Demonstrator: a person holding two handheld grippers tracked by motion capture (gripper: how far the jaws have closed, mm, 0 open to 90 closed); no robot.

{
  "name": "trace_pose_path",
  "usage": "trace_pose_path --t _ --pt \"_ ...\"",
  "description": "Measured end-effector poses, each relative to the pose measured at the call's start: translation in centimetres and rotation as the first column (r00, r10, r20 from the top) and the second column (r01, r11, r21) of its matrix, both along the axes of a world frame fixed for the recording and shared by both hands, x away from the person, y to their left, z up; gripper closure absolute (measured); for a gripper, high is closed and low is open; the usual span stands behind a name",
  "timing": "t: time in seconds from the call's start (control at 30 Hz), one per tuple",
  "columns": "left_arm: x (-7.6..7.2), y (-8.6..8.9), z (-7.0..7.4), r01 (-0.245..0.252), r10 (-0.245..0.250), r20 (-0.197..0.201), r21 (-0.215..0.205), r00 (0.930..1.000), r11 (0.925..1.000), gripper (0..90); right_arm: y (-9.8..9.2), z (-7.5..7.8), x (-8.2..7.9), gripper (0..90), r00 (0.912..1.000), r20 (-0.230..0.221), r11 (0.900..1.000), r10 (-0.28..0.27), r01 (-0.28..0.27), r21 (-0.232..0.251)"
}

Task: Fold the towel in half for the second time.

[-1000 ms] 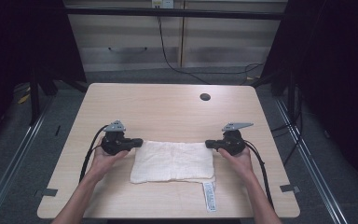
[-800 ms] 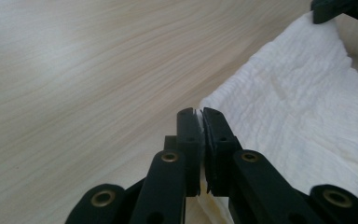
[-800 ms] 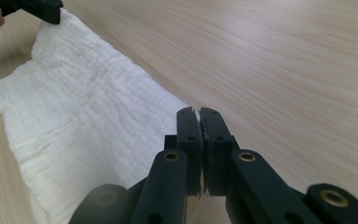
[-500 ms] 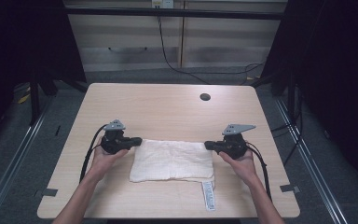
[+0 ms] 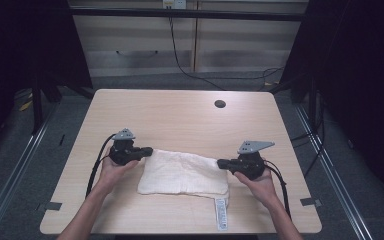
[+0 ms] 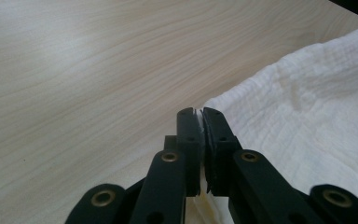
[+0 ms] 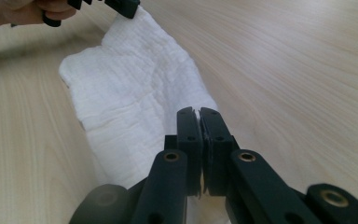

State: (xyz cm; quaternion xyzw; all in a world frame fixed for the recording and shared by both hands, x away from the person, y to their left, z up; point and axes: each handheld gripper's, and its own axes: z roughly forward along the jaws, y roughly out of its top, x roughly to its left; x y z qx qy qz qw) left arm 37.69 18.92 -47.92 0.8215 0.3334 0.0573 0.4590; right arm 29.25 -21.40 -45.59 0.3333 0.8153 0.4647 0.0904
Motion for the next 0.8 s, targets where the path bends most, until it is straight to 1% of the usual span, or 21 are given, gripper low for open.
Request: trace_pose_path --t 0.13,0.2,0.23,0.27,0.4,0.43,0.53,0.6,0.73,0.8 --pt "0.0 -0.1 0.0 -0.01 0.01 0.002 -0.002 1.0 1.0 86.3 0.3 -0.1 -0.7 87.5 0.9997 0.001 1.0 0.023 -0.023 0.002" --pt "0.0 -0.1 0.0 -0.011 0.011 0.004 0.005 0.9999 0.9999 86.3 0.5 -0.2 -1.0 87.4 0.9993 0.002 0.999 0.038 -0.038 -0.015" --pt "-0.1 -0.1 0.0 -0.012 0.012 0.004 0.008 0.9999 0.9999 86.3 0.6 -0.3 -1.2 87.4 0.9993 0.0 0.999 0.037 -0.037 -0.027" --pt "-0.1 -0.1 0.1 -0.015 0.015 0.004 0.004 0.9999 0.9999 86.3 0.7 -0.4 -1.3 87.4 0.999 -0.005 0.999 0.043 -0.043 -0.019" --pt "-0.2 -0.1 0.2 -0.029 0.029 0.01 -0.001 0.9995 0.9996 86.3 1.0 -0.6 -1.8 87.3 0.9974 -0.02 0.997 0.069 -0.07 -0.018" --pt "-0.2 0.0 0.2 -0.034 0.034 0.01 0.0 0.9994 0.9994 86.3 1.1 -0.7 -2.0 87.3 0.9968 -0.021 0.997 0.076 -0.077 -0.027" --pt "-0.3 0.0 0.2 -0.034 0.034 0.012 0.003 0.9993 0.9994 86.3 1.4 -1.0 -2.5 86.7 0.9948 -0.037 0.995 0.095 -0.096 -0.031" --pt "-0.3 -0.1 0.1 -0.031 0.031 0.014 0.008 0.9994 0.9995 86.3 1.6 -1.3 -2.7 86.3 0.994 -0.046 0.994 0.099 -0.101 -0.043" --pt "-0.3 -0.1 0.2 -0.034 0.034 0.014 0.004 0.9993 0.9994 86.3 1.9 -2.0 -3.0 86.3 0.988 -0.085 0.989 0.129 -0.134 -0.059" --pt "-0.3 -0.1 0.2 -0.036 0.036 0.014 0.008 0.9993 0.9993 86.3 2.1 -2.3 -3.2 86.1 0.9861 -0.096 0.987 0.136 -0.143 -0.07"
